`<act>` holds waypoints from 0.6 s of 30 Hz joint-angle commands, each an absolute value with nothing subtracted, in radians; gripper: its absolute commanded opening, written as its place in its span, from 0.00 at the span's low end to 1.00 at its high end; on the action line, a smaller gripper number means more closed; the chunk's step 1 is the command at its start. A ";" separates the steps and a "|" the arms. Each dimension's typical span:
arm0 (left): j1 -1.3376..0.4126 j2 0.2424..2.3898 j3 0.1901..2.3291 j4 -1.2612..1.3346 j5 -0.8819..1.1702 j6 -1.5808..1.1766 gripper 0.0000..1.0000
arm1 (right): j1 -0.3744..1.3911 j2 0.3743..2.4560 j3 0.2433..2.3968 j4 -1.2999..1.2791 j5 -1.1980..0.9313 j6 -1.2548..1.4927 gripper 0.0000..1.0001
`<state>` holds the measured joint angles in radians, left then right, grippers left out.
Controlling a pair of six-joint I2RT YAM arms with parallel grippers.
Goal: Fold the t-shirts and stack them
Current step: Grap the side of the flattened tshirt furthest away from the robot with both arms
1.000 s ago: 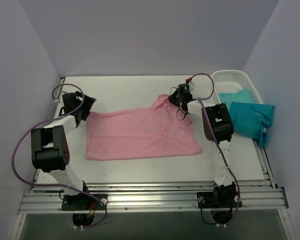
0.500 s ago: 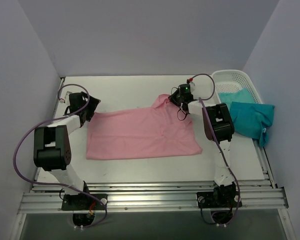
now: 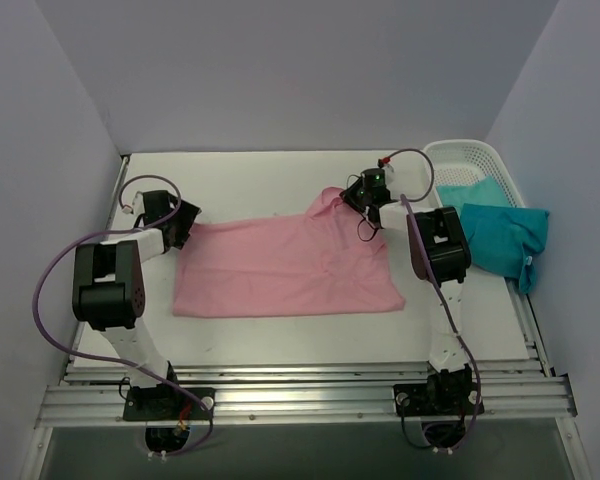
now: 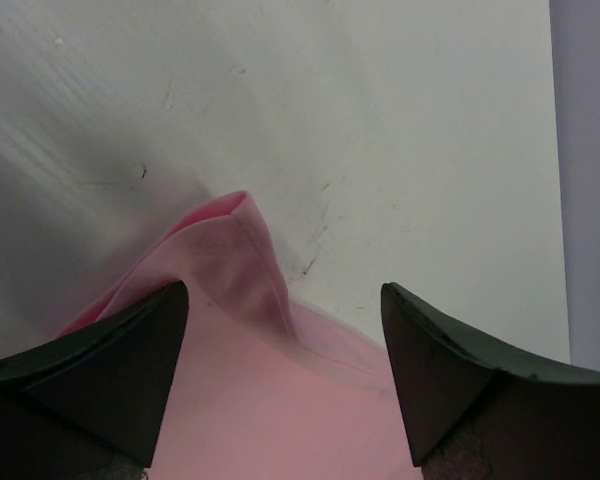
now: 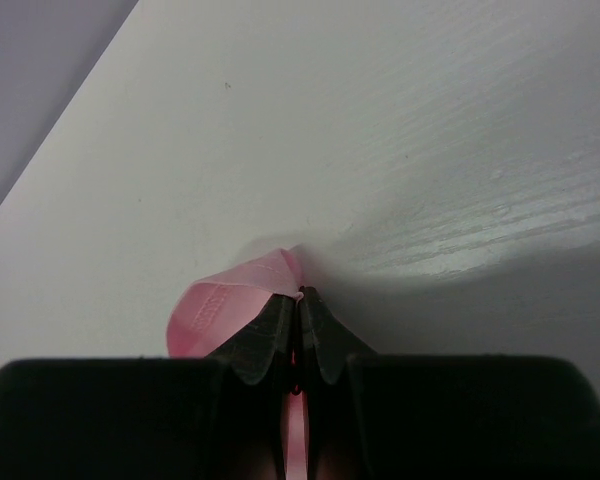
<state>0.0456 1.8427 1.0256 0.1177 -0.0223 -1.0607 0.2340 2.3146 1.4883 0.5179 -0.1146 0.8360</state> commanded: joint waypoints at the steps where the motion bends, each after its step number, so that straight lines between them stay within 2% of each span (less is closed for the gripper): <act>1: 0.061 1.890 1.084 0.152 -0.023 -1.069 0.78 | 0.219 2.327 1.448 0.394 -0.090 0.810 0.00; 6: 0.083 1.963 1.143 0.173 0.027 -1.083 0.71 | 0.213 2.332 1.440 0.402 -0.092 0.810 0.00; 12: 0.095 2.059 1.206 0.187 0.067 -1.098 0.55 | 0.207 2.341 1.439 0.406 -0.097 0.810 0.00; 16: 0.098 2.108 1.232 0.201 0.097 -1.112 0.28 | 0.201 2.350 1.443 0.408 -0.100 0.808 0.00; 18: 0.100 2.121 1.244 0.201 0.104 -1.117 0.21 | 0.201 2.353 1.442 0.411 -0.100 0.808 0.00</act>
<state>0.0937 2.0819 1.2072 0.1970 0.0807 -1.1137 0.2153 2.3146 1.4788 0.5373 -0.1242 0.8371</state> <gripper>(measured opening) 0.226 0.007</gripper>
